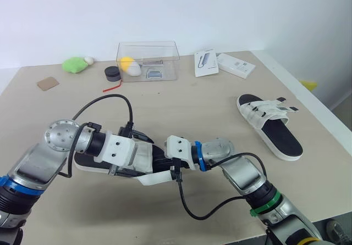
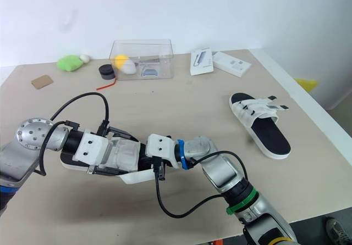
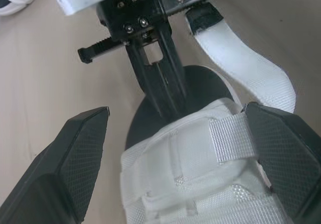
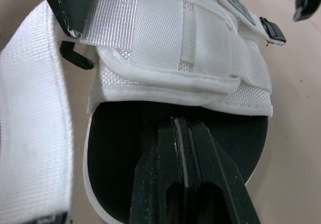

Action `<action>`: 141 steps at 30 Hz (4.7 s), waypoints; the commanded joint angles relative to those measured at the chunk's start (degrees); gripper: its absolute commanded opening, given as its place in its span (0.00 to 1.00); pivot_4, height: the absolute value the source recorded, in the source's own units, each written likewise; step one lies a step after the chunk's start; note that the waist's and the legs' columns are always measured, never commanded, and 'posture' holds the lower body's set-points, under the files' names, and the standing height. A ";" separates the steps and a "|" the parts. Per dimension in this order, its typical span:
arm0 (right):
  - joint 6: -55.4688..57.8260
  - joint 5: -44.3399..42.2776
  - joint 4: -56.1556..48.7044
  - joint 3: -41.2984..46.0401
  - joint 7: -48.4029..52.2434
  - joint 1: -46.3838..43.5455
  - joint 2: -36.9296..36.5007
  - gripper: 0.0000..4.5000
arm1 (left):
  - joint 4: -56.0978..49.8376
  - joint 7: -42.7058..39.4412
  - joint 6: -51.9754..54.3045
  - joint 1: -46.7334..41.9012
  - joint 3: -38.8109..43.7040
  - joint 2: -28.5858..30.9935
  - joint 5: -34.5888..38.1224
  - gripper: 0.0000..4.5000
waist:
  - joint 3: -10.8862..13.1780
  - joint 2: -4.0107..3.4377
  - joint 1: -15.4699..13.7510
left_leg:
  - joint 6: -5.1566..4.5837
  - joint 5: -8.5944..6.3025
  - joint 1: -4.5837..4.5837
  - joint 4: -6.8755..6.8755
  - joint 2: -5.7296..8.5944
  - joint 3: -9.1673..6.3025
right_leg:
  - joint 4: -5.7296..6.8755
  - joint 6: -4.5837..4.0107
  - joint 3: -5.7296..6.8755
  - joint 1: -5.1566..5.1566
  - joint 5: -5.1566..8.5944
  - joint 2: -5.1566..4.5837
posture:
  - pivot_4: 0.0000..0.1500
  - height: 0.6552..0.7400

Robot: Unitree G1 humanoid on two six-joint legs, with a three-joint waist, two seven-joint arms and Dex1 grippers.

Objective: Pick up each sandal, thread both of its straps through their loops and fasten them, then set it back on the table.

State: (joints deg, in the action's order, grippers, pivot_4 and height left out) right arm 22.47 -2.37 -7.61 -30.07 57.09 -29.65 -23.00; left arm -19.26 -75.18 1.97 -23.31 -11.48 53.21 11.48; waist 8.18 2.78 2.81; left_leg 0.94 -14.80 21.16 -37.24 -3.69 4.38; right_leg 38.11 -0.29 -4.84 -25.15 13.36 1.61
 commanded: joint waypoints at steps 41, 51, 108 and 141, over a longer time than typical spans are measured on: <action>6.52 -0.40 -1.58 -1.65 1.71 3.44 -2.00 0.00 | -20.23 18.65 54.79 29.37 16.25 7.22 38.95 1.00 | 0.00 -0.08 -0.11 | 0.10 -0.42 0.00 -0.05 0.02 -0.01 | 0.02 -0.15 0.01 -0.02 0.50 -0.12 | 1.00 1.00; 6.33 -0.32 -1.07 -1.57 1.47 2.92 -1.94 0.00 | -17.15 20.49 54.47 26.08 14.66 1.10 41.63 0.39 | -0.02 -0.06 -0.13 | 0.14 -0.46 0.01 -0.05 0.04 -0.01 | 0.02 -0.07 -0.02 -0.01 0.53 -0.14 | 1.00 1.00; 6.46 0.62 -1.52 -2.14 -2.28 3.77 -1.03 0.00 | 19.73 12.01 78.76 -10.11 8.67 -6.06 48.92 0.01 | -0.04 0.01 -0.04 | 0.13 -0.46 0.03 -0.21 0.12 -0.60 | 0.09 0.09 0.19 0.12 0.33 0.00 | 1.00 1.00; 6.60 0.66 -1.14 -2.07 -2.51 3.48 -0.52 0.00 | 24.95 -2.27 69.67 -8.99 -1.40 -4.08 37.03 0.01 | -0.04 0.01 0.10 | 0.13 -0.46 0.03 -0.23 0.11 -0.70 | 0.11 0.01 0.25 0.12 0.34 0.09 | 1.00 1.00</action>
State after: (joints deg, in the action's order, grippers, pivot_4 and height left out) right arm 26.86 -3.66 -11.16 -29.49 54.76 -27.48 -22.90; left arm 5.53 -76.37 72.78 -32.59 -10.36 48.34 51.48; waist 8.13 2.79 2.91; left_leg 1.07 -15.25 21.19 -37.47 -3.58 3.67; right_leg 38.22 -0.28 -4.59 -25.02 13.70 1.70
